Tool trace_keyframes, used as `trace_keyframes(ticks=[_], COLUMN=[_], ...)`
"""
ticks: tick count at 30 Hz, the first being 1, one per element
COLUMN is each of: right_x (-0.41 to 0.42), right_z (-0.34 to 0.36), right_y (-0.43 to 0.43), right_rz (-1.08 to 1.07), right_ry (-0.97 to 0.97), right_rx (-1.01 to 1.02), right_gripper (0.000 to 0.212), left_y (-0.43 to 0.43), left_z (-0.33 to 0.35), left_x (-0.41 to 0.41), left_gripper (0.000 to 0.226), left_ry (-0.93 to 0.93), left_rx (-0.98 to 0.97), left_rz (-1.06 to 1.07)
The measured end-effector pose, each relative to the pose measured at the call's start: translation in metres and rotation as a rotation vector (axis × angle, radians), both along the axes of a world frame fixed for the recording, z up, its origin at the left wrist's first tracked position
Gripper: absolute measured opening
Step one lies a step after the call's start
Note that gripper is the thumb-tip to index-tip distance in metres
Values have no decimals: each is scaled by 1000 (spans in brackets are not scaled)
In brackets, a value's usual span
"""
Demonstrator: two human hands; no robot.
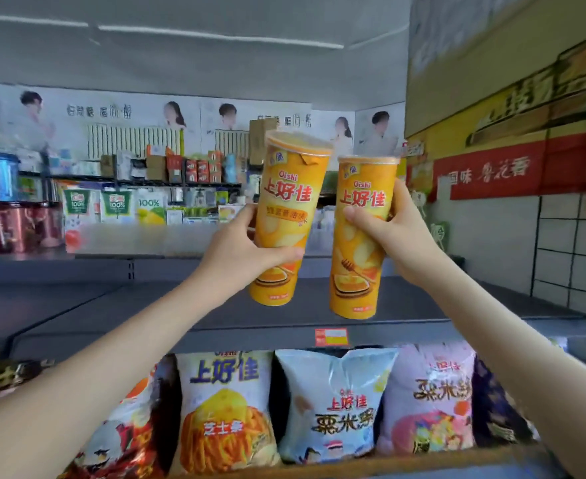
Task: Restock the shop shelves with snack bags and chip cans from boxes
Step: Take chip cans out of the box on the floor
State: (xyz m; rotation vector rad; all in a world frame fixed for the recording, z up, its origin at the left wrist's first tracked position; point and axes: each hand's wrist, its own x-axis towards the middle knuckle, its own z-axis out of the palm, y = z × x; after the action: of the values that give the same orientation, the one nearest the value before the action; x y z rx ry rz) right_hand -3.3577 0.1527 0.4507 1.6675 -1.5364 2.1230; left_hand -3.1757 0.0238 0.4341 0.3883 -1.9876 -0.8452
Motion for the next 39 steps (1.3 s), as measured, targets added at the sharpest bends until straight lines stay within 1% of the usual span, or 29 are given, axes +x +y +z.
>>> trace_keyframes(ticks=[1, 3, 5, 8, 13, 16, 17, 20, 22, 24, 27, 30, 33, 34, 36, 37, 39], right_x=[-20, -59, -95, -137, -185, -204, -210, -223, -230, -240, -267, -307, -346, -357, -377, -387, -404], right_z=[-1, -1, 0, -1, -9, -12, -11, -13, -20, -23, -17, -15, -15, -14, -14, -15, -17], right_y=[-1, -4, -9, -18, -25, -19, -15, -8, -8, -8, -8, -9, -5, -4, 0, 2, 2], right_rz=[0, -30, -68, -79, -88, -13, 20, 80, 85, 94, 81, 0, -79, -89, -122, -129, -109], right_ry=[-23, -66, -106, -142, -70, -94, -91, 21, 55, 25, -49, -101, -175, -193, -238, -264, -308], right_rx=[12, 27, 56, 127, 283, 323, 351, 568, 670, 670, 612, 568, 550, 543, 539, 540, 551], right_gripper=[46, 47, 52, 62, 68, 65, 68, 82, 84, 79, 79, 76, 83, 81, 65, 61, 61], left_y=[1, 0, -2, -5, -19, -27, -30, -38, -42, -45, -46, -46, -44, -42, -38, -36, -33], left_z=[0, 1, 3, 7, 9, 6, 6, 3, 2, 1, -1, -1, -1, -1, -2, -2, -3], left_x=[-17, -49, -77, -114, -169, -196, -205, -228, -242, -254, -269, -286, -306, -314, -329, -338, -356], left_gripper=[68, 65, 61, 62, 64, 71, 71, 67, 65, 58, 45, 51, 51, 51, 51, 50, 50], left_ry=[-9, -23, -27, -40, -100, -134, -143, -164, -175, -183, -180, -172, -174, -179, -187, -192, -198], left_rx=[33, 107, 187, 294, 399, 441, 452, 470, 466, 468, 486, 499, 495, 491, 483, 480, 475], left_rz=[0, 0, -18, -66, -131, -173, -185, -206, -218, -233, -252, -264, -269, -272, -275, -277, -277])
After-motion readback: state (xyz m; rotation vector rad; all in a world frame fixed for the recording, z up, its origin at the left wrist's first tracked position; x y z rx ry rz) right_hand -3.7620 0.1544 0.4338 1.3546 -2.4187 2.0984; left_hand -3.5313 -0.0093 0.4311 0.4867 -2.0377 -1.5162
